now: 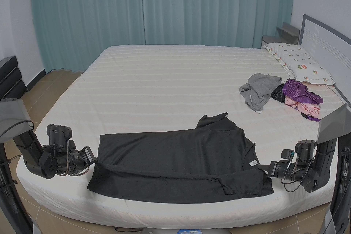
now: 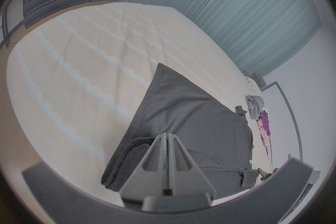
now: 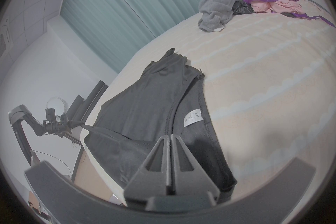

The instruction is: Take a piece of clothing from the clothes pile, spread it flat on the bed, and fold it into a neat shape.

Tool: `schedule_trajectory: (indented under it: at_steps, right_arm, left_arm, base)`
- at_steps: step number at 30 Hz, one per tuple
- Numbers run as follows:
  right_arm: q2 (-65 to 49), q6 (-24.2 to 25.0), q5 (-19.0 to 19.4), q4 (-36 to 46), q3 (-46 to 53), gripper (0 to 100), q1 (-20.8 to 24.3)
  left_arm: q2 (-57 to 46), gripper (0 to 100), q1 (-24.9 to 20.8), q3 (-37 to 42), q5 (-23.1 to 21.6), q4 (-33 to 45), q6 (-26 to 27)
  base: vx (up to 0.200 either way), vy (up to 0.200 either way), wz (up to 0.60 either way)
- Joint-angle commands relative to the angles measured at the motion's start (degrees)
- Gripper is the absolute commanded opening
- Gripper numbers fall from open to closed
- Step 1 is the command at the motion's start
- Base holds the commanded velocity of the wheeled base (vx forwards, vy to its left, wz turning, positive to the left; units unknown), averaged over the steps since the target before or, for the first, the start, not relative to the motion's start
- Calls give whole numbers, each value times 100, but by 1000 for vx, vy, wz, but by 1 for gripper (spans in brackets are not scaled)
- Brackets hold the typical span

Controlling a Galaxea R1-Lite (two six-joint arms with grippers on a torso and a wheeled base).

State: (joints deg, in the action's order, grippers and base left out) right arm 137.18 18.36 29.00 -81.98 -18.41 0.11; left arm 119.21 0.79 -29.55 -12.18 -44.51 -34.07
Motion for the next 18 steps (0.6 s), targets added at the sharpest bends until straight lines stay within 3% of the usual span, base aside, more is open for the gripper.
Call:
schedule_trajectory:
  at_steps: [1,7,18]
  right_arm:
    - [-280,89,115,-248,338,0,24]
    - [-297,133,123,-775,716,0,33]
    - [-1035,335,123,-775,1173,0,-90]
  left_arm:
    - [-346,0,0,283,128,4,6]
    - [-689,0,-9,538,409,4,6]
    - [-1146,0,-9,942,418,135,15]
  base:
    - [0,0,0]
    - [0,0,0]
    - [0,0,0]
